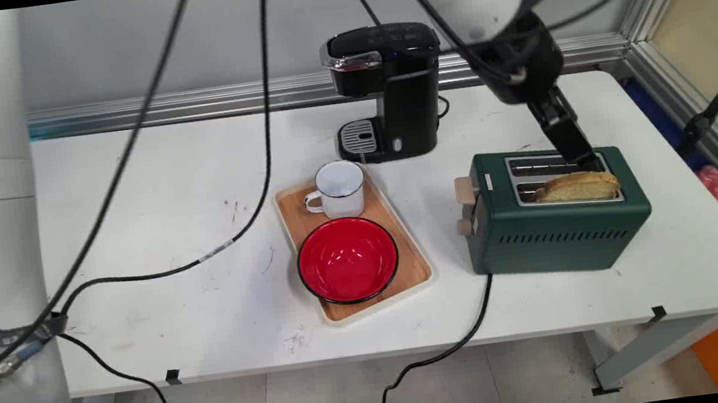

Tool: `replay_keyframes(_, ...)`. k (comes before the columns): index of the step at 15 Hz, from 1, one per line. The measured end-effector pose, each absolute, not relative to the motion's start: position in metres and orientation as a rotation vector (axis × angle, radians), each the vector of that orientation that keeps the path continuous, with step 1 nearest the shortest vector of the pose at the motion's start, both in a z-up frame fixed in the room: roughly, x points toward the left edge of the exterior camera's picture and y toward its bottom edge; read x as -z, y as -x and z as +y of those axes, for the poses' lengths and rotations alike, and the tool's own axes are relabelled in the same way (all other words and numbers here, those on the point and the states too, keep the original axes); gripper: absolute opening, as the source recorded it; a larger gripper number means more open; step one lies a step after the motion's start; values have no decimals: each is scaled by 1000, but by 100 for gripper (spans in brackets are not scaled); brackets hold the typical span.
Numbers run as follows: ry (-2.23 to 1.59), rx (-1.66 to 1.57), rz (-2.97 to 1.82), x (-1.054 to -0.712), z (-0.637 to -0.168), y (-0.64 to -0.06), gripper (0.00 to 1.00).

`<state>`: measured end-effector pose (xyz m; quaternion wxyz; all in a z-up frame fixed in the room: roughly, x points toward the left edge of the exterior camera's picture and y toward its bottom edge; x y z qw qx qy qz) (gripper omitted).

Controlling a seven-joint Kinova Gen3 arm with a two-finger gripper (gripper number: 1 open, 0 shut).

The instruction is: Press the toaster switch

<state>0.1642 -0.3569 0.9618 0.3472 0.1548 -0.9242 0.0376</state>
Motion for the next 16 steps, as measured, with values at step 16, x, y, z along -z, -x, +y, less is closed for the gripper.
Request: replay_keyframes(16,-368,-158,-2375,-979,-305,-312,100)
